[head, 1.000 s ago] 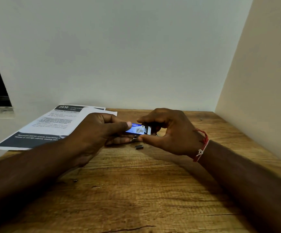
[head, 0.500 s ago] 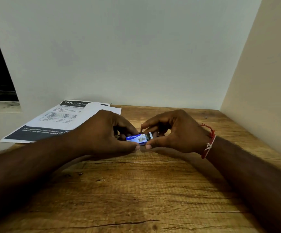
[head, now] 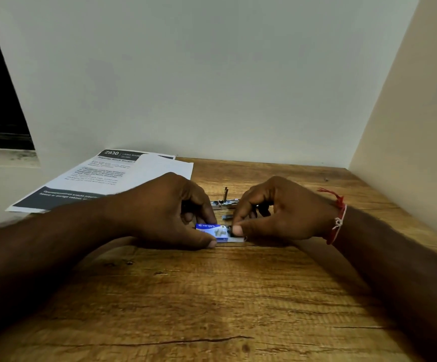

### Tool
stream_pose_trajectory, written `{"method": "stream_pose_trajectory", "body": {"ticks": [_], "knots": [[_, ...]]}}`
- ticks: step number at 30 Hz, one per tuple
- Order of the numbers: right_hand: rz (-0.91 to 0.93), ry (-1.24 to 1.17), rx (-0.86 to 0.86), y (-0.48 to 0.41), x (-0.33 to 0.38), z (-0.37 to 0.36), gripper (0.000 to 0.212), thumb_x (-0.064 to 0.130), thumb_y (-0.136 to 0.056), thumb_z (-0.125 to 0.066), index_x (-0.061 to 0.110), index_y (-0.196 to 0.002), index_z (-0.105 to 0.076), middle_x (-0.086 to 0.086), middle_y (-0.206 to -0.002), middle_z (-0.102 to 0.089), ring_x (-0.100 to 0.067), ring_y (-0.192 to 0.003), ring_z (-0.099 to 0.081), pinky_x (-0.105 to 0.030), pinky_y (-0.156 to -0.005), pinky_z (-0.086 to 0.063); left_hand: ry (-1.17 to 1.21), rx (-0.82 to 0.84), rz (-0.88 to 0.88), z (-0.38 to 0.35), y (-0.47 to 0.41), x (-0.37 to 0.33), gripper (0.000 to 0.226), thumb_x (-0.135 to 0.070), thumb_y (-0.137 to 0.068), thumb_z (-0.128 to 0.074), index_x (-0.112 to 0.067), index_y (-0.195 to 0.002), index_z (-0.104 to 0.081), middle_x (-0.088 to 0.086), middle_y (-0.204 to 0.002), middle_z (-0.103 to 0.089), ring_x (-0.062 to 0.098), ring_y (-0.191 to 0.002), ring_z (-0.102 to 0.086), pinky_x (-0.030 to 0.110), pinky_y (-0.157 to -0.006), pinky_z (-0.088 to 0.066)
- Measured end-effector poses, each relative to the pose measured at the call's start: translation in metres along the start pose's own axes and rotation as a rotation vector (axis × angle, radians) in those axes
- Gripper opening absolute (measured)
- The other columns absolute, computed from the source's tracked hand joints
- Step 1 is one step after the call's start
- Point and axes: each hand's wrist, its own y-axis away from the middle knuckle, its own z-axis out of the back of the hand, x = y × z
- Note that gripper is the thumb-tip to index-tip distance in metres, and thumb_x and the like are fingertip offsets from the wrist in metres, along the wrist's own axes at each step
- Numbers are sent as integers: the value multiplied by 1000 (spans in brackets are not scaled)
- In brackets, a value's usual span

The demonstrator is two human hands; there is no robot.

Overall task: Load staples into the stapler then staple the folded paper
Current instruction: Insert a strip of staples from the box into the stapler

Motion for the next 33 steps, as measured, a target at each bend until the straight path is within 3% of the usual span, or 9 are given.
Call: {"method": "stream_pose_trajectory", "body": {"ticks": [5, 11, 20, 24, 27, 28, 31, 33], "knots": [[-44, 67, 7, -2, 2, -3, 8, 42, -88, -90, 35, -91, -89, 12, -88, -83, -12, -75, -72, -33, -64, -57, 1, 8, -31, -1, -2, 5, 28, -56, -78, -98, -41, -99, -88, -19, -91, -80, 13, -80, -72, 52, -78, -64], [-121, 103, 77, -3, 5, 0, 12, 47, -85, -91, 39, -92, -88, 17, -94, -81, -23, -83, -77, -51, -71, -64, -11, 11, -28, -1, -3, 7, 26, -53, -78, -99, -40, -99, -88, -19, -92, -81, 14, -81, -71, 54, -77, -63], [-127, 187, 62, -4, 7, -2, 9, 42, -84, -91, 38, -91, -87, 12, -97, -81, -20, -87, -75, -54, -77, -64, -27, 13, -17, -1, -1, 2, 23, -49, -79, -100, -40, -96, -88, -24, -87, -77, 11, -80, -71, 50, -77, -63], [-41, 209, 10, -4, 6, -6, 6, 33, -82, -92, 34, -84, -86, 14, -101, -78, -9, -95, -70, -38, -80, -64, -29, 3, 1, -2, -3, 4, 25, -51, -78, -100, -40, -96, -88, -22, -88, -78, 14, -81, -71, 52, -77, -63], [37, 142, -86, -3, 4, -2, 13, 18, -83, -90, 30, -81, -86, 12, -97, -79, -12, -93, -74, -17, -70, -54, -32, 8, 14, -2, -1, 4, 28, -53, -77, -100, -41, -98, -87, -22, -90, -79, 11, -83, -71, 51, -80, -64], [64, 121, -136, -2, 3, 0, 15, 15, -84, -90, 29, -82, -85, 10, -95, -79, -14, -91, -74, -16, -69, -54, -34, 0, 17, -2, 0, 4, 31, -56, -76, -100, -42, -101, -86, -23, -93, -80, 9, -84, -71, 48, -81, -64], [109, 81, -255, -1, 1, 3, 11, 14, -87, -89, 24, -87, -84, 8, -96, -80, -16, -89, -77, -32, -69, -64, 8, -91, 24, -4, -1, 0, 40, -62, -76, -95, -44, -111, -86, -26, -100, -82, 3, -87, -72, 37, -81, -63], [120, 71, -291, -2, 2, 0, 8, 17, -89, -88, 24, -91, -84, 8, -96, -80, -16, -89, -78, -35, -69, -66, 63, -180, 5, -4, -4, -3, 32, -57, -83, -91, -43, -112, -88, -24, -98, -84, 0, -85, -73, 33, -78, -60]]}}
